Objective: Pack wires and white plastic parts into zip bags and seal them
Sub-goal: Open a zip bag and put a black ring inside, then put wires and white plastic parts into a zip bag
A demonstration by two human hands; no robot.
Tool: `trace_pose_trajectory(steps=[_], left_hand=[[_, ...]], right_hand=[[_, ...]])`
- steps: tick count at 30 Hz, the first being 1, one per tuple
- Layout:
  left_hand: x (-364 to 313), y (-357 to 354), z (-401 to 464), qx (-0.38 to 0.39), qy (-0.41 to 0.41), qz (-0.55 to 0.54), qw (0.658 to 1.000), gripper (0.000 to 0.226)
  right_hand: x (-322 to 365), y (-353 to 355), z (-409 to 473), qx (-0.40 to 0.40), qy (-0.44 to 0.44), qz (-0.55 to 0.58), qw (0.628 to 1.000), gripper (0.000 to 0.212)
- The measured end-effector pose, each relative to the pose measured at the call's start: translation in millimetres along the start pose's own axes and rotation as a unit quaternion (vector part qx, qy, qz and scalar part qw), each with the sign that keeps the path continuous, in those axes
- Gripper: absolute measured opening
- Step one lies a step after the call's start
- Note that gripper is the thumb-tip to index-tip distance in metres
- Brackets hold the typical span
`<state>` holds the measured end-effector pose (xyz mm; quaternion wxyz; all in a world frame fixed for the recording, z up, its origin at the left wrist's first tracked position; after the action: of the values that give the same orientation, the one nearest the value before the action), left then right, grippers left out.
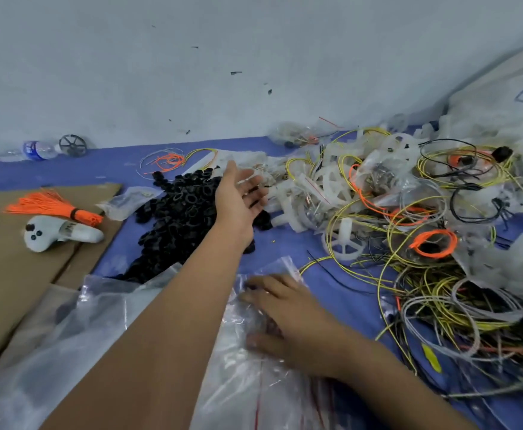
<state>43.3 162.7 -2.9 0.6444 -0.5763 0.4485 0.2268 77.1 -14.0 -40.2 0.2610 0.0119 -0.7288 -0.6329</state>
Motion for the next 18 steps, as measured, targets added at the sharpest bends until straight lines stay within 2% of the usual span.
trace_pose_trajectory(steps=[4,10,12,15,18], left_hand=[[-19.5,-6.2,-10.5,0.023,-0.014,0.068,0.997,0.041],[1.4,-29.8,-29.5,0.098,-0.004,0.115,0.989,0.041],[8.1,-32.8,-32.8,0.116,-0.005,0.147,0.982,0.042],[-0.3,-33.4,-33.4,0.117,-0.034,0.167,0.978,0.043],[-10.4,-35.4,-36.9,0.112,-0.071,0.189,0.973,0.042]], right_hand=[[3.1,5.1,-4.1,-0.032,0.042,0.051,0.997,0.057],[7.4,11.1,-18.0,-0.028,0.093,0.204,0.974,0.026],[-1.8,21.2,-21.8,-0.083,0.073,0.242,0.964,0.020],[-32.1,42.2,-29.3,-0.219,0.007,0.275,0.936,0.017],[-60.6,50.5,-38.4,-0.297,-0.062,0.309,0.901,0.027]])
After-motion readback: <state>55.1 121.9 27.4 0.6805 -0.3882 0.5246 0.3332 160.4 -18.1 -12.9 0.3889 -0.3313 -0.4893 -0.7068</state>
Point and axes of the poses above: each hand's wrist, its own z-axis towards the middle knuckle, its own y-axis out of the back of the hand, x = y × z, the point moved 7 cm from there along z, towards the middle knuckle, and after that the axes turned 10 degrees about x, right-handed, at the moved point
